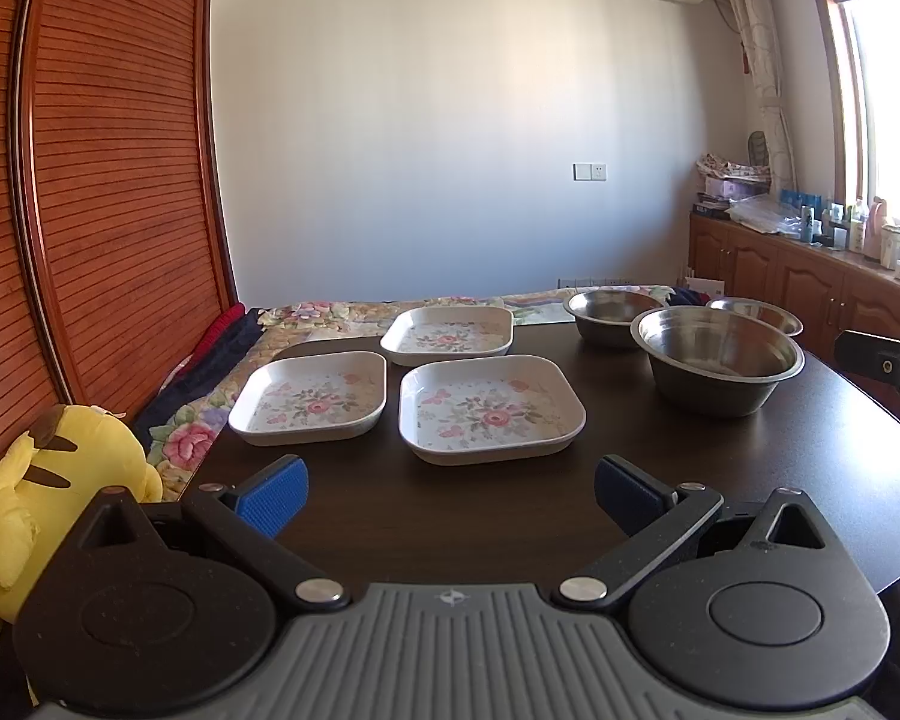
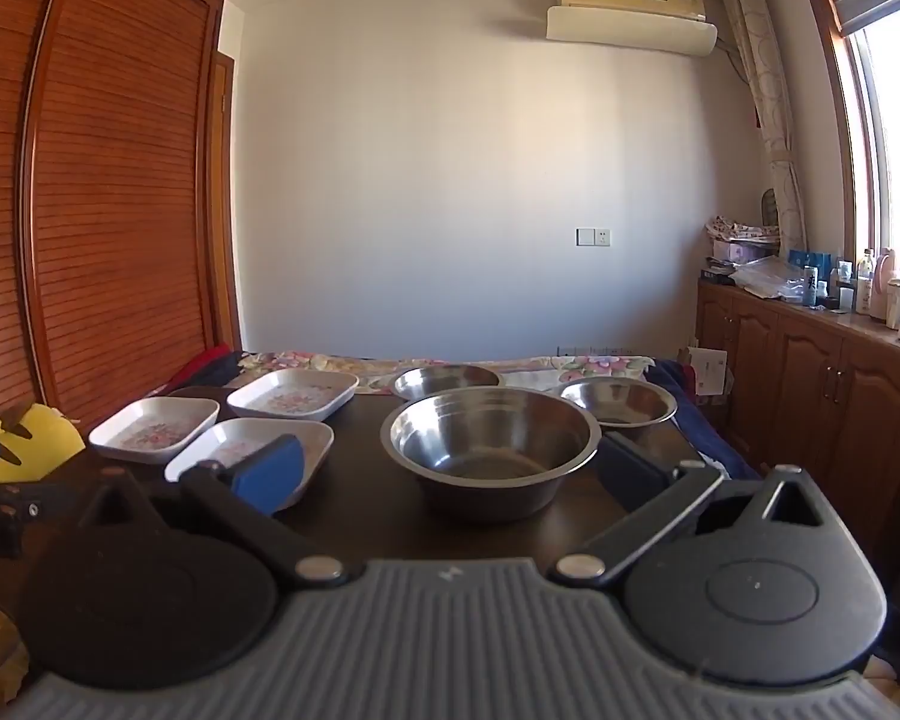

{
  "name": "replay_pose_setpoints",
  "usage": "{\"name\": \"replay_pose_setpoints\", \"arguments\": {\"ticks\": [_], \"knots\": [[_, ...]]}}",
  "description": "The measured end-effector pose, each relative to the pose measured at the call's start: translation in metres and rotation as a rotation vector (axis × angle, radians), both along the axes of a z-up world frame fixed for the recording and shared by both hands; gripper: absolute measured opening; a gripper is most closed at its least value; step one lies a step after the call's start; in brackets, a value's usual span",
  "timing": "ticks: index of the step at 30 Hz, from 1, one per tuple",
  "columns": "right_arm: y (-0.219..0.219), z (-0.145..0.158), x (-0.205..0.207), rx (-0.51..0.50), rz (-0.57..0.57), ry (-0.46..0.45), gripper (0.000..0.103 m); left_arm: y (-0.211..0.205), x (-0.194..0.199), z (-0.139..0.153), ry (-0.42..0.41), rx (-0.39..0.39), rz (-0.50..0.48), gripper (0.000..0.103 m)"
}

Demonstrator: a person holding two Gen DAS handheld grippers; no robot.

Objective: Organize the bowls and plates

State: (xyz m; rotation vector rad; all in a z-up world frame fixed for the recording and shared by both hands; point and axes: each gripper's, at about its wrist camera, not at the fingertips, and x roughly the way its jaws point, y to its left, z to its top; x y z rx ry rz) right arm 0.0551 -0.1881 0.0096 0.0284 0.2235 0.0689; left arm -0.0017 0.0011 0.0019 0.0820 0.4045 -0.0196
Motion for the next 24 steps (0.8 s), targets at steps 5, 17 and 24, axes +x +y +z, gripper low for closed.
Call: {"name": "replay_pose_setpoints", "arguments": {"ticks": [5, 17, 24], "knots": [[0.0006, 0.0012, -0.0022, -0.001, -0.002, 0.0, 0.103, 0.0006, 0.0001, 0.0007, -0.001, 0.0, 0.0, 0.103], [0.0007, 0.0016, -0.0035, 0.003, -0.004, 0.004, 0.103, 0.0014, 0.0003, 0.0016, -0.002, 0.002, 0.0, 0.103], [0.0, 0.0021, -0.0032, 0.001, -0.005, 0.002, 0.103, 0.0018, 0.0003, 0.0022, -0.002, 0.002, -0.001, 0.103]]}}
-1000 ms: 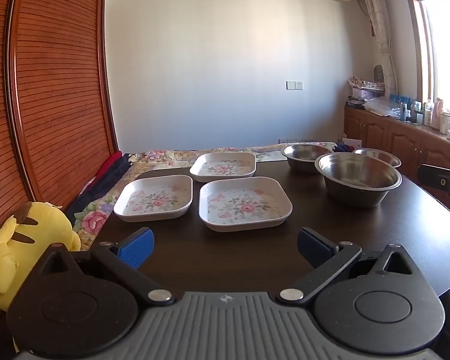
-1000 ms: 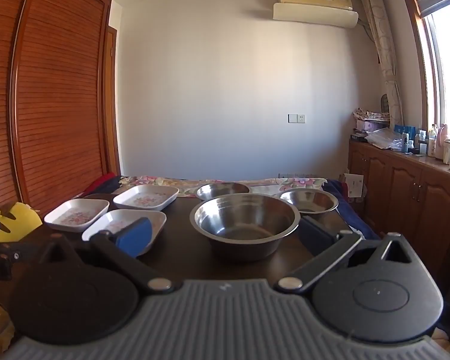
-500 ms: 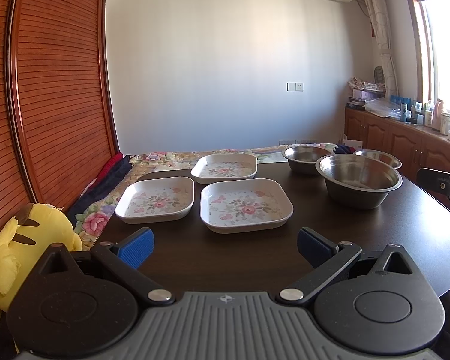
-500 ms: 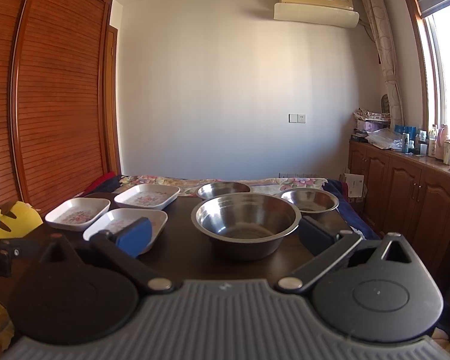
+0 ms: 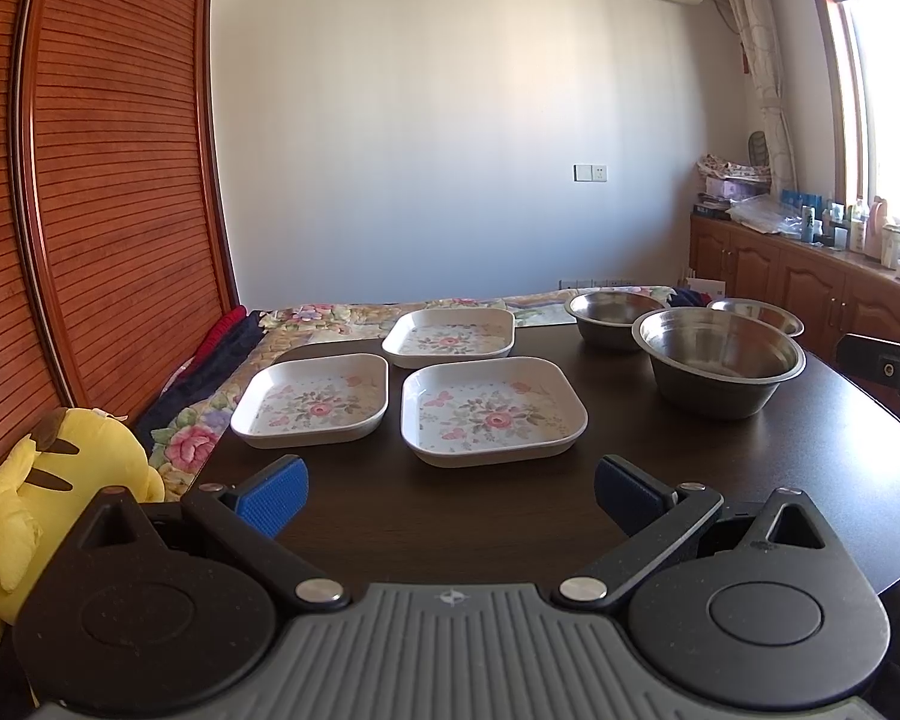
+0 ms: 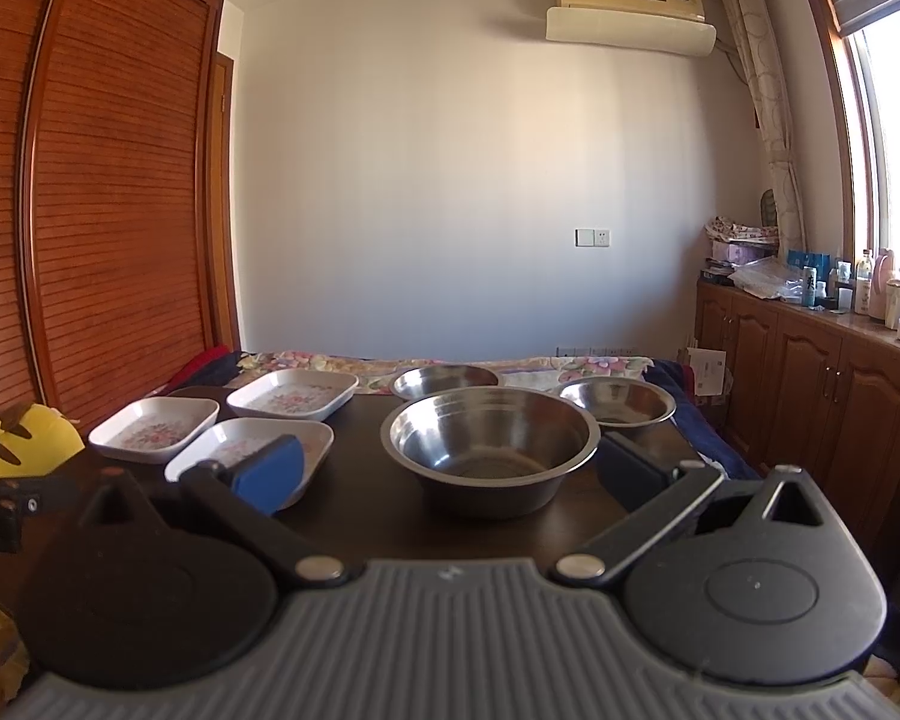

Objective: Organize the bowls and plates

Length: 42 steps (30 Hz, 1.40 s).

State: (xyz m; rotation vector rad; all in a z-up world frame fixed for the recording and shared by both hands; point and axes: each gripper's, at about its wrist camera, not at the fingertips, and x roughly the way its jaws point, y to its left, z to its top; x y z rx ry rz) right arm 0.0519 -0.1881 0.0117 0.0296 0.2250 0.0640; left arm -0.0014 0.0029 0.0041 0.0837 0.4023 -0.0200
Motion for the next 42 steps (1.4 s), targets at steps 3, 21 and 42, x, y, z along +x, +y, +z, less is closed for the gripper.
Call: {"name": "replay_pose_setpoints", "arguments": {"ticks": [3, 21, 42], "knots": [[0.0, 0.0, 0.0, 0.001, 0.001, 0.002, 0.103, 0.0, 0.0, 0.0, -0.001, 0.001, 0.0, 0.103], [-0.002, 0.0, 0.0, 0.001, -0.002, 0.001, 0.103, 0.0, 0.0, 0.0, -0.003, 0.001, 0.0, 0.103], [-0.007, -0.005, 0.005, 0.0, -0.008, 0.017, 0.103, 0.0, 0.01, -0.015, 0.051, -0.003, 0.002, 0.103]]}}
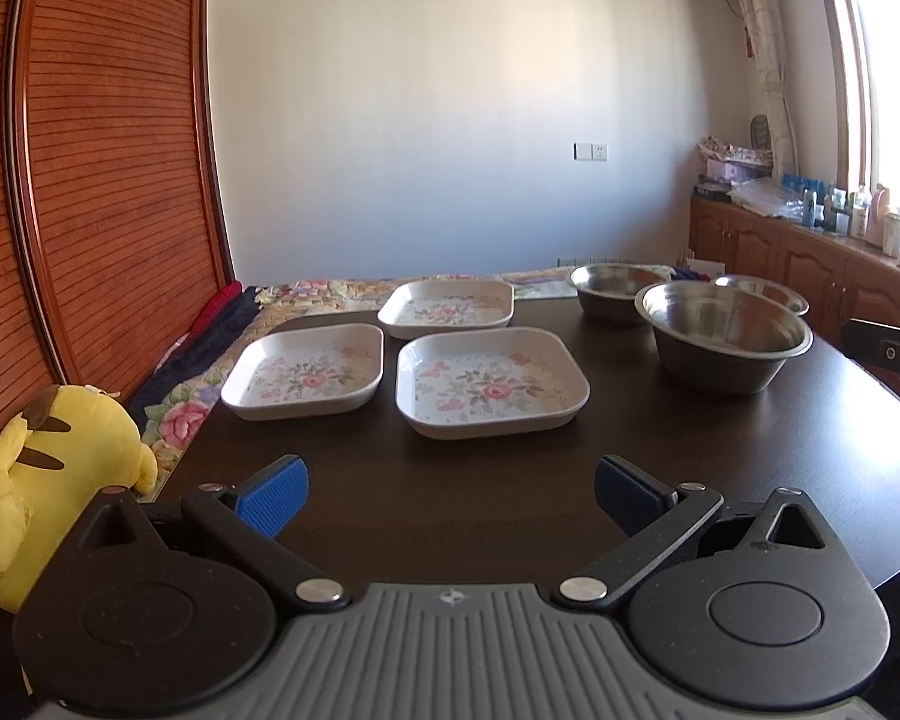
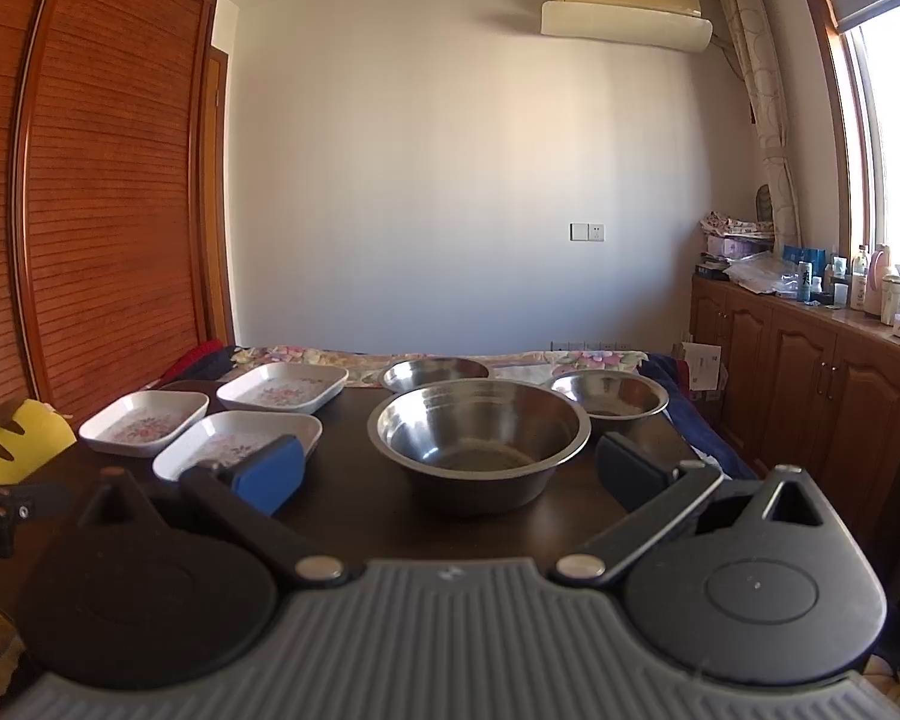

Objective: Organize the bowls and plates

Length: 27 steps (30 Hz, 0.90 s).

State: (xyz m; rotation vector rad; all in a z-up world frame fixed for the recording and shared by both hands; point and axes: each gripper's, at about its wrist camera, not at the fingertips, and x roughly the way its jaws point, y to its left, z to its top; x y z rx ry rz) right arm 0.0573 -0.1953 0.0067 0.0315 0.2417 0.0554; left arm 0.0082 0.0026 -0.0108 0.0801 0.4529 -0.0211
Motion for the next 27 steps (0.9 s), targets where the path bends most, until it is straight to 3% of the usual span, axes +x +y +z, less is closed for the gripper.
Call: {"name": "replay_pose_setpoints", "arguments": {"ticks": [10, 27], "knots": [[0.016, -0.005, 0.026, -0.015, 0.046, 0.022, 0.103, 0.013, 0.02, -0.004, 0.063, 0.003, 0.001, 0.103], [0.078, 0.002, 0.072, -0.056, 0.27, 0.067, 0.103, 0.052, 0.06, 0.009, 0.05, 0.023, 0.041, 0.103]]}}
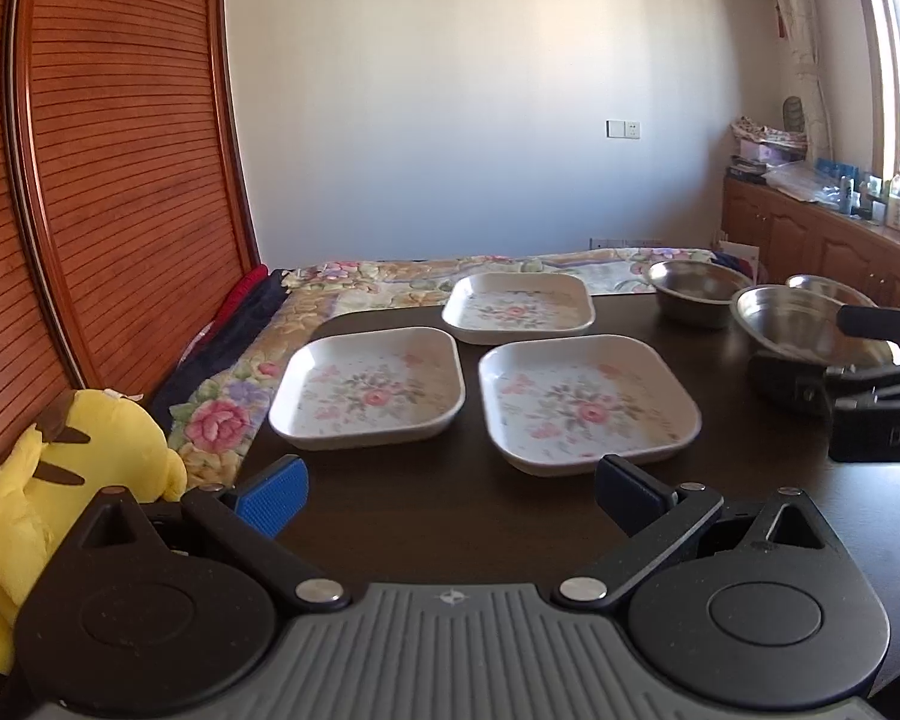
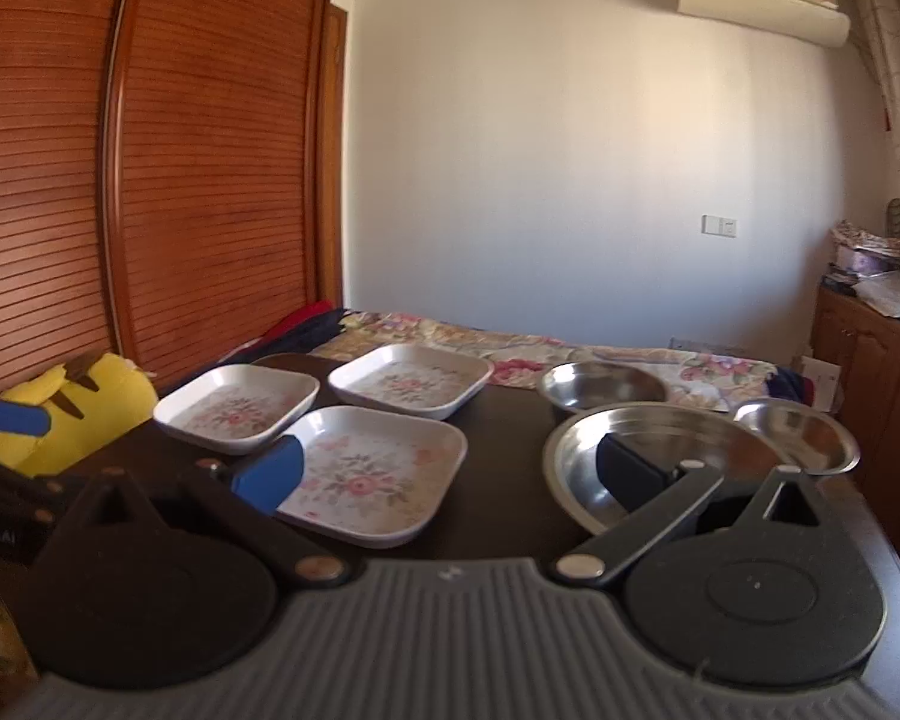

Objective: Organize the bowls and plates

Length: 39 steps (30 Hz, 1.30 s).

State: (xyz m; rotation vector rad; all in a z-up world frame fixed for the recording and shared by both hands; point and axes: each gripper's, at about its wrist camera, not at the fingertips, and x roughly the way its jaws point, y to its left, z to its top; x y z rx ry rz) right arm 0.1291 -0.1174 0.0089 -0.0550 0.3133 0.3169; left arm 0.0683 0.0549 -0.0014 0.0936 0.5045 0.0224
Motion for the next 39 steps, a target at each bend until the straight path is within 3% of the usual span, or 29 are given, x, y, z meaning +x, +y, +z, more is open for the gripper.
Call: {"name": "replay_pose_setpoints", "arguments": {"ticks": [9, 12, 16, 18, 23, 29, 39], "knots": [[0.019, -0.014, 0.026, -0.013, 0.05, 0.091, 0.102, 0.019, 0.033, -0.011, 0.014, -0.033, -0.042, 0.1], [0.024, -0.017, 0.032, -0.019, 0.064, 0.116, 0.09, 0.022, 0.045, -0.015, 0.039, -0.057, -0.07, 0.09], [0.029, -0.022, 0.042, -0.024, 0.064, 0.142, 0.088, 0.022, 0.057, -0.02, 0.049, -0.086, -0.106, 0.075], [0.031, -0.024, 0.047, -0.029, 0.061, 0.155, 0.087, 0.02, 0.064, -0.022, 0.053, -0.09, -0.114, 0.074], [0.032, -0.03, 0.057, -0.022, 0.051, 0.195, 0.077, 0.014, 0.078, -0.029, 0.078, -0.114, -0.151, 0.057], [0.029, -0.035, 0.067, -0.01, 0.029, 0.225, 0.067, 0.01, 0.089, -0.033, 0.092, -0.131, -0.176, 0.045], [0.03, -0.041, 0.077, 0.007, 0.022, 0.267, 0.062, 0.007, 0.104, -0.043, 0.126, -0.134, -0.178, 0.037]]}}
